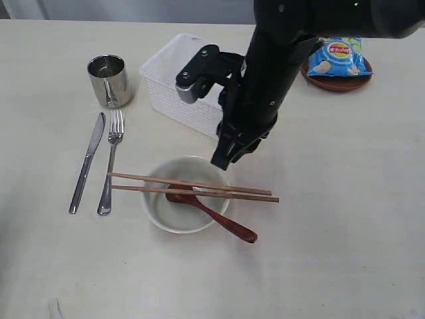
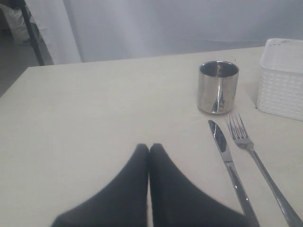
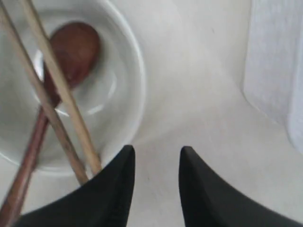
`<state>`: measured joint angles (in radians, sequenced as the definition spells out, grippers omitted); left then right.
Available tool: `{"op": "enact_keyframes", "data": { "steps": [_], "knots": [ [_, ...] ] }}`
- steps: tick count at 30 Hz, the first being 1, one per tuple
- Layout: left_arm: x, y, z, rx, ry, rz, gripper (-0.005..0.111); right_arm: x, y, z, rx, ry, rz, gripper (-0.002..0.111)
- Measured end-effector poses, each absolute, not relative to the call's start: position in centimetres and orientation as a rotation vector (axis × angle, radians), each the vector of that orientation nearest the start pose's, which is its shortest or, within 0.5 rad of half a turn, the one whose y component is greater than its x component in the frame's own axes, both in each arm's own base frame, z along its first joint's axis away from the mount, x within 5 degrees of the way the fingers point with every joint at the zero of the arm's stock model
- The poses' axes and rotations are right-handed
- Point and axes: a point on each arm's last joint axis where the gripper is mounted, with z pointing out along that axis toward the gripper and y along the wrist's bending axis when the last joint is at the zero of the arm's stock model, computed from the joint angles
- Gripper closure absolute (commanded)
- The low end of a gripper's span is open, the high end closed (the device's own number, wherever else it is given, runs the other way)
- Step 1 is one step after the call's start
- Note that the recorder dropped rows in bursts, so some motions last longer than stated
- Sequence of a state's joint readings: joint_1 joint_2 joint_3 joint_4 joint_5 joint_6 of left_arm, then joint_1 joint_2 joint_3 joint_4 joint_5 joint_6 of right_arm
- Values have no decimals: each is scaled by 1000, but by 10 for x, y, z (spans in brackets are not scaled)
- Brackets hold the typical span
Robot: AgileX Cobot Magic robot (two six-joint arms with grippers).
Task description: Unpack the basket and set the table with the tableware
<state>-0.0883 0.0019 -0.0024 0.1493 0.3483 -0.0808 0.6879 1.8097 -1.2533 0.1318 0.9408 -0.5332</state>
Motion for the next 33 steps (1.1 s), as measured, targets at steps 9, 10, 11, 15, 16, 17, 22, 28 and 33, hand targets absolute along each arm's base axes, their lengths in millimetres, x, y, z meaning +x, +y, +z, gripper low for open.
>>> {"op": "enact_keyframes", "data": {
  "steps": [9,10,11,15,16,17,22,28,33],
  "knots": [
    [54,0,183,99,1825,26,107,247,297,220,-1727,2279,261,77],
    [54,0,183,99,1825,26,107,248,305,222,-1720,2265,269,77],
    [54,0,183,99,1825,26,107,250,313,224,-1712,2255,278,77],
    [54,0,183,99,1825,26,107,253,341,225,-1722,2229,299,77],
    [54,0,183,99,1825,26,107,253,348,225,-1730,2214,303,77],
    [54,0,183,99,1825,26,107,253,354,223,-1737,2209,306,77],
    [54,0,183,99,1825,26,107,257,379,207,-1765,2205,315,77],
    [54,0,183,99,1825,26,107,266,389,191,-1778,2239,296,77],
    [54,0,183,99,1825,26,107,266,385,182,-1844,2276,227,77]
  ]
}}
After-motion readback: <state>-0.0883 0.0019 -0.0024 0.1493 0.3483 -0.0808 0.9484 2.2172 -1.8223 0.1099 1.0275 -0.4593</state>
